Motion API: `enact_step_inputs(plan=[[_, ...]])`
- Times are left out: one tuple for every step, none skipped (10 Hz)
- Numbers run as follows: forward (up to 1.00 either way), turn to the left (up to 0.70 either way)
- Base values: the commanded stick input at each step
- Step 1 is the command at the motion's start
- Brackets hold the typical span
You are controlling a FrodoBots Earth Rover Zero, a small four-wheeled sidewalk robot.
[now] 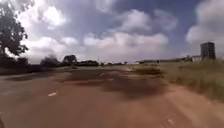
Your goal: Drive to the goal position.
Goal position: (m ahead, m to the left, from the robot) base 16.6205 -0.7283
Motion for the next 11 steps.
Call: enact_step_inputs(plan=[[1.0, -0.4], [1.0, 0.0], [1.0, 0.0], [1.0, 0.0], [1.0, 0.0], [1.0, 0.0], [1.0, 0.0], [1.0, 0.0], [1.0, 0.0], [1.0, 0.0], [1.0, 0.0]])
